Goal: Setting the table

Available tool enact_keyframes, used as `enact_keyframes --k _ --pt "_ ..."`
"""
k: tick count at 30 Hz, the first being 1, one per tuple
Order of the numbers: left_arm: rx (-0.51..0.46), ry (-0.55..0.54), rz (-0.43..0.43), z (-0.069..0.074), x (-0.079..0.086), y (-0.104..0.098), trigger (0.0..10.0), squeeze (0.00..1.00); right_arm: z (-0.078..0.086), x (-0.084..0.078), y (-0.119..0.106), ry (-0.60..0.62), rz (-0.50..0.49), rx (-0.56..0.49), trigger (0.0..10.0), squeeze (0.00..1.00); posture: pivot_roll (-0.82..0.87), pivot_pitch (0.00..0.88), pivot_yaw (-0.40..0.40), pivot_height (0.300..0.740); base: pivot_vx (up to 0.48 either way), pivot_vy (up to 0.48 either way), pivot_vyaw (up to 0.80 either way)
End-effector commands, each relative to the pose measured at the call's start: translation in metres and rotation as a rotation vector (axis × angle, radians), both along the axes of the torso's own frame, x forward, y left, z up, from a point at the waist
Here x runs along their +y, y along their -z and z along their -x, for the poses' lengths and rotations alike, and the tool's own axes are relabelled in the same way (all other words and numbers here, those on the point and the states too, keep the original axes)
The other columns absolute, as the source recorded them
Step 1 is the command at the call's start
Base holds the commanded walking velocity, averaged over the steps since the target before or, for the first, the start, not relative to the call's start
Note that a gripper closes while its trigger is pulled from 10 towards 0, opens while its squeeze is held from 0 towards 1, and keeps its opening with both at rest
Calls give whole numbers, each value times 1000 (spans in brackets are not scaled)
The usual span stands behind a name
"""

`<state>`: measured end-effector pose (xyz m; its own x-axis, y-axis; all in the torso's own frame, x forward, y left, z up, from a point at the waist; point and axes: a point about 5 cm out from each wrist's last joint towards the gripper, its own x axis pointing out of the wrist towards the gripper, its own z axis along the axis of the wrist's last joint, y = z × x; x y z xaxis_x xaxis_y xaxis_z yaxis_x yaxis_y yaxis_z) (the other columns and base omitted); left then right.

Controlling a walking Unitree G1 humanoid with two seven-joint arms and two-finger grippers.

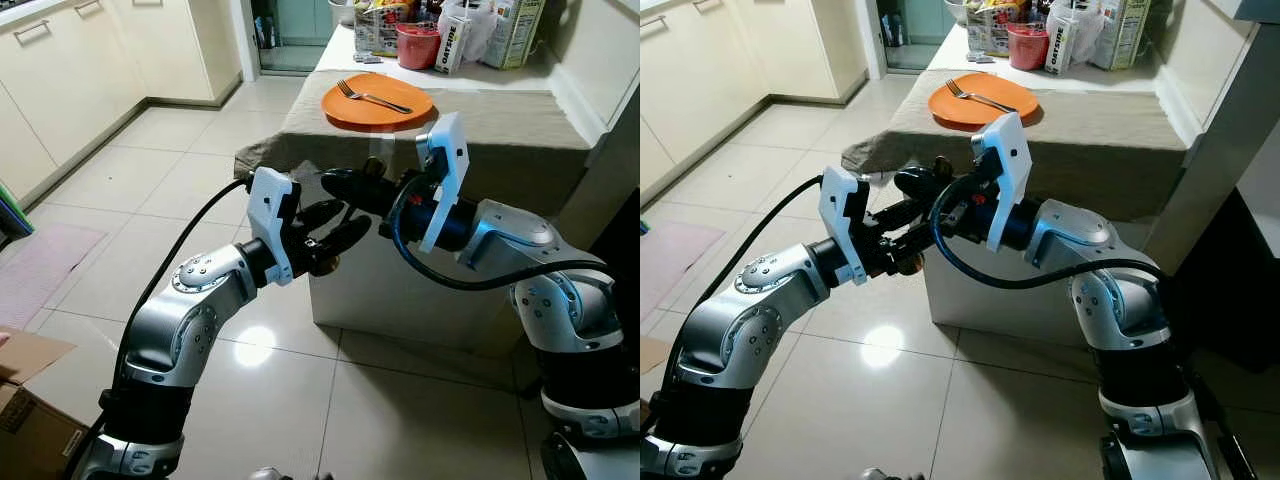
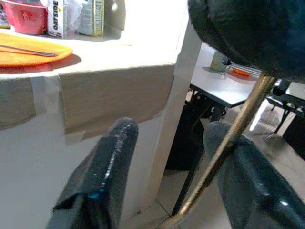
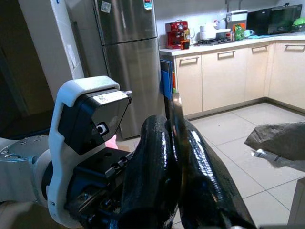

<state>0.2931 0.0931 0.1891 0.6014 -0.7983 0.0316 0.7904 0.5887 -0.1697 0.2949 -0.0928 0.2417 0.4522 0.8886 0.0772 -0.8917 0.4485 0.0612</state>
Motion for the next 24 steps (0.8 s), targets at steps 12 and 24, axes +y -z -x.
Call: enact_keyframes --k 12,24 --pt "-68 -36 -5 -4 8 -8 0 0 1 1 -1 -9 5 -4 0 0 -170 6 65 740 0 0 0" --pt "-76 -33 5 -3 9 -9 0 0 0 1 0 6 3 -4 0 0 -169 9 66 740 0 0 0"
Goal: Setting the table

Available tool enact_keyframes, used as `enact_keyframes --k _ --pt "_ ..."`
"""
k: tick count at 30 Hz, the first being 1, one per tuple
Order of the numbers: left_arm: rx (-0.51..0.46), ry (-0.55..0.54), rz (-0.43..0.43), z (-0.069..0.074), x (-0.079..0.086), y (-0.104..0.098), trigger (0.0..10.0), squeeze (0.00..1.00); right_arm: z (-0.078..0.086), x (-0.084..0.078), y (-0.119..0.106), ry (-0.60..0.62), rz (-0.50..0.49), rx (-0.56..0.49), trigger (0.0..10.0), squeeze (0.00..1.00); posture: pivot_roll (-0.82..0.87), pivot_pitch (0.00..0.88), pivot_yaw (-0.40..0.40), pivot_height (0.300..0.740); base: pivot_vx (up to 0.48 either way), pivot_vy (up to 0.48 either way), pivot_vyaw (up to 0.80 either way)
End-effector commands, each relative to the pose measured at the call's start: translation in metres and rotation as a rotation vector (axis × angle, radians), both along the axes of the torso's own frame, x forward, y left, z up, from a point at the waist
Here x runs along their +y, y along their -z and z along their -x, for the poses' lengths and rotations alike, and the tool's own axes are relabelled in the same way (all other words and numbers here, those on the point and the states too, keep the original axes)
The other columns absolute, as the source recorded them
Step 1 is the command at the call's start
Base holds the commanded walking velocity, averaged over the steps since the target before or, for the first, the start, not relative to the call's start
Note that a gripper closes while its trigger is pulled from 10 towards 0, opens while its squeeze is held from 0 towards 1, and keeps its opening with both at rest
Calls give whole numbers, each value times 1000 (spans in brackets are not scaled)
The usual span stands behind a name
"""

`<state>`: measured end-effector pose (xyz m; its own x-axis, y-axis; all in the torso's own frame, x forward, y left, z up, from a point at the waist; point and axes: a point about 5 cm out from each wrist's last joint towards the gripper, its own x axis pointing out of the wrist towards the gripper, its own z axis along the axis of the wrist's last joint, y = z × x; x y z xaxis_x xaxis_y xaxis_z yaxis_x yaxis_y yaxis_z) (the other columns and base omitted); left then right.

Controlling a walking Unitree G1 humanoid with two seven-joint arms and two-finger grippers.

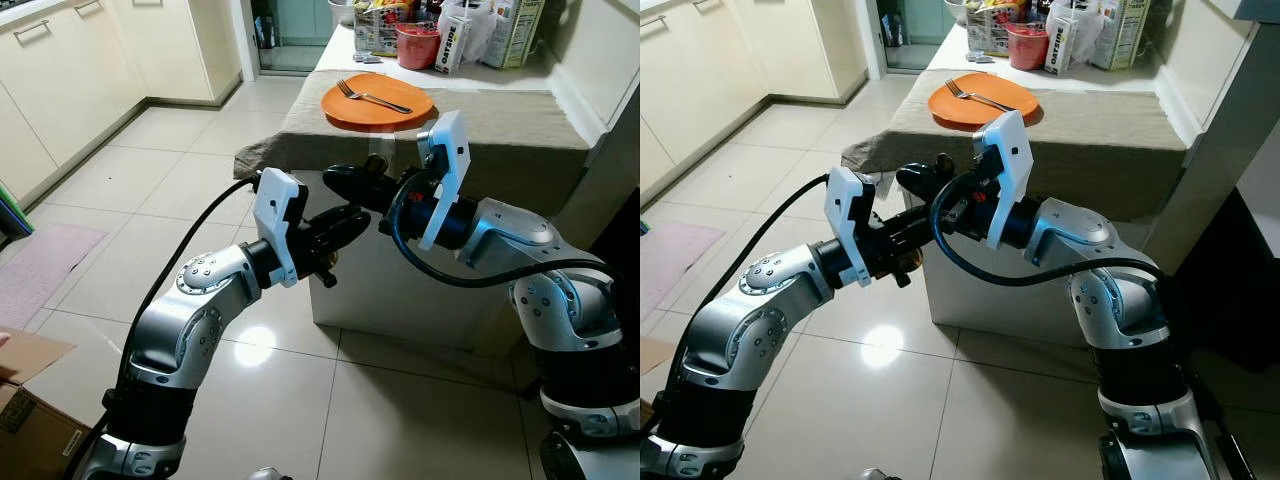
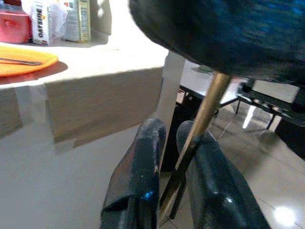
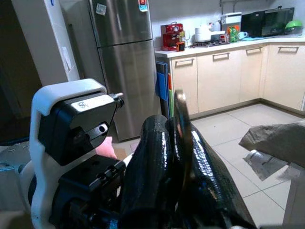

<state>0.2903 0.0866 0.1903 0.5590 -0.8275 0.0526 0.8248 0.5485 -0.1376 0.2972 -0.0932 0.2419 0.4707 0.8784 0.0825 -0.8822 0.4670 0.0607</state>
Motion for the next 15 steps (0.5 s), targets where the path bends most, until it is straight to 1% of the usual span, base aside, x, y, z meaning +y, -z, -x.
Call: enact_keyframes --k 1,5,6,7,8,9,15 --pt "-38 -83 9 -6 15 -8 0 0 2 1 0 -14 9 -1 0 0 -169 9 66 740 0 0 0" --pt "-39 -81 7 -6 15 -7 0 0 -1 1 1 14 28 -2 0 0 -170 9 67 740 0 0 0" --pt "-39 -80 8 -6 15 -7 0 0 -3 0 2 33 40 -1 6980 0 -170 9 67 740 0 0 0" --pt "-39 -79 7 -6 14 -7 0 0 -4 0 2 42 46 -3 10000 0 -170 9 67 740 0 0 0" --pt "-39 -79 7 -6 14 -7 0 0 -6 -1 2 59 48 -1 10000 0 -171 12 67 740 0 0 0" --pt "-40 -79 7 -6 14 -8 0 0 -8 -2 2 73 50 -2 10000 1000 -171 12 67 740 0 0 0" --pt "-39 -81 8 -6 14 -7 0 0 -10 -2 3 91 60 -2 10000 1000 -171 11 67 740 0 0 0"
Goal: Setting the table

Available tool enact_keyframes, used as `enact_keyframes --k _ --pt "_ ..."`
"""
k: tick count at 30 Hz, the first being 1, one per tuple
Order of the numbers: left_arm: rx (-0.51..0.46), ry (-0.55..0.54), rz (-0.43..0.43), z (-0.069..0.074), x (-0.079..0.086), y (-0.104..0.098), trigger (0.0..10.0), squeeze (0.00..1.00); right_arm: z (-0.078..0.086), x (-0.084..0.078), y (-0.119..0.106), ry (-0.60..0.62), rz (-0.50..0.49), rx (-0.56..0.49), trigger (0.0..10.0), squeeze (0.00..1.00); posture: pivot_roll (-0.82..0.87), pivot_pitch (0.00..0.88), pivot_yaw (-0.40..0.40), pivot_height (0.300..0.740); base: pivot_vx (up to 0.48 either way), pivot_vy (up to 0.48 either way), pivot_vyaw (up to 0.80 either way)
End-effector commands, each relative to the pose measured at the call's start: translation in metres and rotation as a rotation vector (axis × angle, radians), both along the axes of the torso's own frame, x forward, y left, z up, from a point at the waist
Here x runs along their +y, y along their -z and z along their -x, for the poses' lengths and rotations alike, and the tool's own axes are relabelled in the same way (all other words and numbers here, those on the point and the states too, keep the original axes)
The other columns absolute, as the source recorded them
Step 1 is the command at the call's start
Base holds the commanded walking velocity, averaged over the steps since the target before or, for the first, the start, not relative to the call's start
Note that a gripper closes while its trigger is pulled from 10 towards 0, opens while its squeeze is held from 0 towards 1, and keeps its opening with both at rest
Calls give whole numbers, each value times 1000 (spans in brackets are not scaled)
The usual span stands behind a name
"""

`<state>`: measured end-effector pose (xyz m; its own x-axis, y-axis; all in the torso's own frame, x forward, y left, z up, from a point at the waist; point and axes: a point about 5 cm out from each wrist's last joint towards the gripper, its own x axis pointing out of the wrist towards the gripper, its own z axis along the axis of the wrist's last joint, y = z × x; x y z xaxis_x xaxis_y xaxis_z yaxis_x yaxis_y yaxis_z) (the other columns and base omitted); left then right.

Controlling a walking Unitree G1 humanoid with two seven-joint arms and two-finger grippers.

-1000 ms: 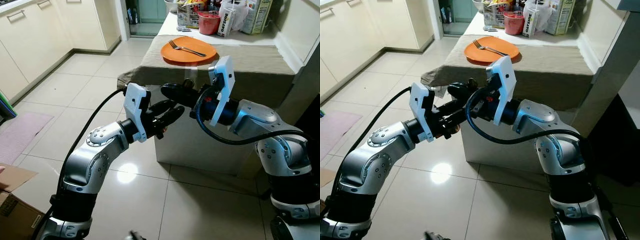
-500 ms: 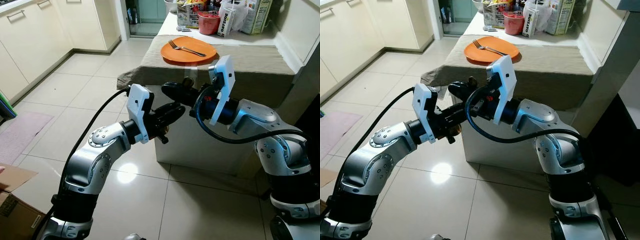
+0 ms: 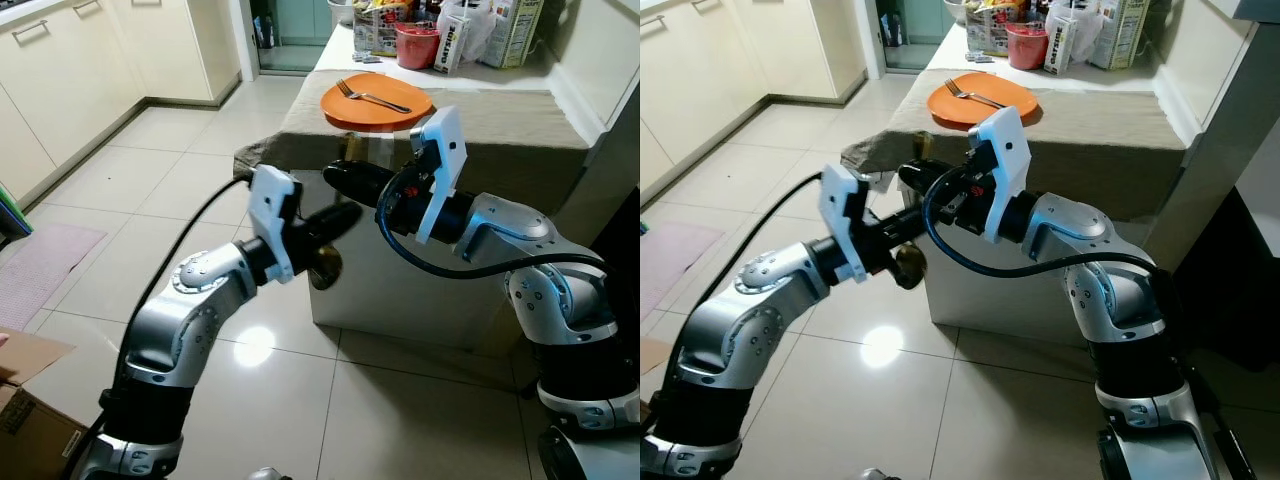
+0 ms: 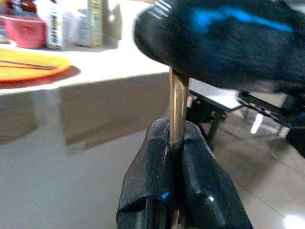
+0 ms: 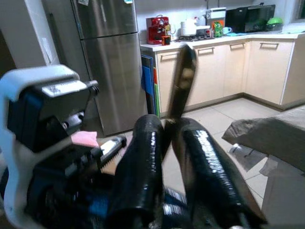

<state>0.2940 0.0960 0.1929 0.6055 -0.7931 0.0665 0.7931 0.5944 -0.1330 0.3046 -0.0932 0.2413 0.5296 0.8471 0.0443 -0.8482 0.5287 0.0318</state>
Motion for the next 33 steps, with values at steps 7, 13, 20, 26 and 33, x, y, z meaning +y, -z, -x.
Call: enact_keyframes --k 7,13,20,26,33 --pt "-28 -24 -2 -3 5 -5 0 0 -3 -1 2 28 15 2 10000 1000 -170 12 66 740 0 0 0" --pt "-27 -58 -20 -4 10 -2 0 0 -23 -20 -7 211 -21 -59 10000 1000 -171 7 66 740 0 0 0" --pt "-22 -111 -32 -4 22 1 0 0 -38 -41 -6 419 25 -149 10000 1000 -167 0 67 740 0 0 0" --pt "-21 -166 -40 -5 35 3 0 0 -45 -53 5 507 33 -131 10000 1000 -161 0 66 740 0 0 0" --pt "-27 -184 -45 -8 39 3 0 0 -47 -58 7 525 24 -146 10000 1000 -162 0 65 740 0 0 0"
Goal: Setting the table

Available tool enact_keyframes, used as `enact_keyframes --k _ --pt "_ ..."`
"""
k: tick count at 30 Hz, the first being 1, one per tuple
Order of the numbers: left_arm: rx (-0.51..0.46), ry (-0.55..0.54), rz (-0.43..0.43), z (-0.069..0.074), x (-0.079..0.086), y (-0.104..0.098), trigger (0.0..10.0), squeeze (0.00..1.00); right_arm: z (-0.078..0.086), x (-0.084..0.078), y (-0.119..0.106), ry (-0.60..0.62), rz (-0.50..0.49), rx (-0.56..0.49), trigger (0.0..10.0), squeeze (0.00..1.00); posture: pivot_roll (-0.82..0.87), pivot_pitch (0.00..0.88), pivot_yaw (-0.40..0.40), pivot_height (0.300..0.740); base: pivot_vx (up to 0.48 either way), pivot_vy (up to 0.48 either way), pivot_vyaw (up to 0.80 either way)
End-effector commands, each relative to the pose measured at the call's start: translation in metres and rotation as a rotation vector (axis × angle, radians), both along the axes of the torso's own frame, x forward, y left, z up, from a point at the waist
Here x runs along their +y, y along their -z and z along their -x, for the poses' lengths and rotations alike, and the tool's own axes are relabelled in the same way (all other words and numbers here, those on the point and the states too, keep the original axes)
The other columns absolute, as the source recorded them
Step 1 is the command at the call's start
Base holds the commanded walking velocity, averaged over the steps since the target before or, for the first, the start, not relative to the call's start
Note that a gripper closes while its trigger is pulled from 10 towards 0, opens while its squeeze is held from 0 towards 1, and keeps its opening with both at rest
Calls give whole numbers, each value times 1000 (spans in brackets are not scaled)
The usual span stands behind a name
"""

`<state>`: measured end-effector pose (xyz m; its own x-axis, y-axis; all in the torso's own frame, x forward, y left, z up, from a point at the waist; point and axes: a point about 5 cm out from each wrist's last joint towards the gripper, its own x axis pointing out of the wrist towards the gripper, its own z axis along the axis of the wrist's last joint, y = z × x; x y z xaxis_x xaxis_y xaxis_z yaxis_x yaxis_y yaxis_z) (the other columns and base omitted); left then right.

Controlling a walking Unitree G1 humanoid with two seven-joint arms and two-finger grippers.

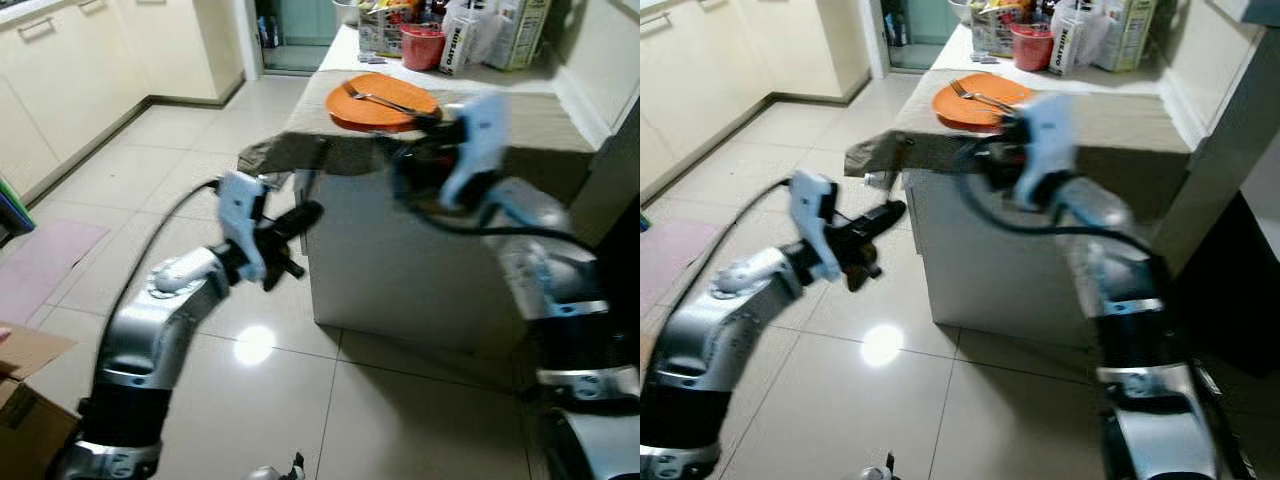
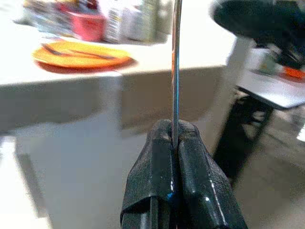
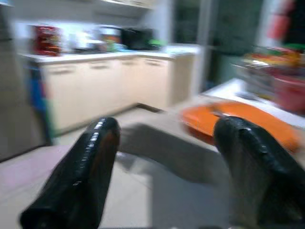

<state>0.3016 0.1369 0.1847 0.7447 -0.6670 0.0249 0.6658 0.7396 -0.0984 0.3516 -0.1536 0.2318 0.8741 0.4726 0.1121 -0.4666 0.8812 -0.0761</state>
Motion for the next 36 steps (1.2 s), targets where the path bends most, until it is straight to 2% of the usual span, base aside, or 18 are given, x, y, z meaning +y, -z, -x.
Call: enact_keyframes --k 1,5,6,7,8,9,12,14,15,16,17,18,23,27,31,34,35,36 --pt "-30 7 6 0 -2 -5 0 0 0 3 -2 0 -3 -22 10000 1000 -162 0 65 740 0 0 0" --pt "-30 -1 6 -2 0 -6 0 0 -2 -3 -5 28 3 -44 10000 1000 -162 0 65 740 0 0 0" --pt "-32 -42 -4 -3 8 -5 0 0 -6 -17 -7 120 40 -72 10000 1000 -165 0 66 740 0 0 0" --pt "-32 -42 -4 -3 8 -5 0 0 -6 -17 -7 120 40 -72 10000 1000 -165 0 66 740 0 0 0" --pt "-32 -71 -10 -4 14 -6 0 0 -7 -24 -6 163 55 -75 10000 1000 -165 0 66 740 0 0 0" --pt "-34 -122 -14 -5 23 -6 0 0 -7 -33 -3 211 55 -67 10000 0 -162 0 66 740 0 0 0" --pt "-36 -235 -28 -5 43 -6 0 0 -4 -48 9 288 57 -37 10000 0 -159 0 67 740 0 0 0" --pt "-31 -274 -34 -4 50 -5 0 0 -2 -51 15 305 54 -21 10000 0 -157 0 68 740 0 0 0" --pt "-21 -346 -46 -3 62 -2 0 0 1 -55 26 333 51 7 10000 0 -152 0 69 740 0 0 0" --pt "-21 -346 -46 -3 62 -2 0 0 1 -55 26 333 51 7 10000 0 -152 0 69 740 0 0 0" --pt "-2 -429 -38 0 77 1 0 0 6 -58 41 361 53 43 10000 0 -149 0 68 740 0 0 0" --pt "-2 -429 -38 0 77 1 0 0 6 -58 41 361 53 43 10000 0 -149 0 68 740 0 0 0" --pt "30 -560 12 10 98 10 0 0 17 -53 68 395 13 105 10000 0 -140 0 67 740 0 0 0" --pt "82 -589 32 26 96 27 0 0 28 -37 87 361 4 139 10000 0 -133 0 68 740 0 0 0" --pt "100 -590 32 31 92 33 0 0 33 -30 95 343 -1 156 10000 0 -131 0 68 740 0 0 0" --pt "123 -615 47 36 85 44 0 0 47 -9 108 232 13 159 10000 0 -131 0 68 740 0 0 0" --pt "123 -615 47 36 85 44 0 0 47 -9 108 232 13 159 10000 0 -131 0 68 740 0 0 0" --pt "132 -621 63 38 83 47 0 0 52 -2 112 177 25 162 10000 0 -133 0 67 740 0 0 0"
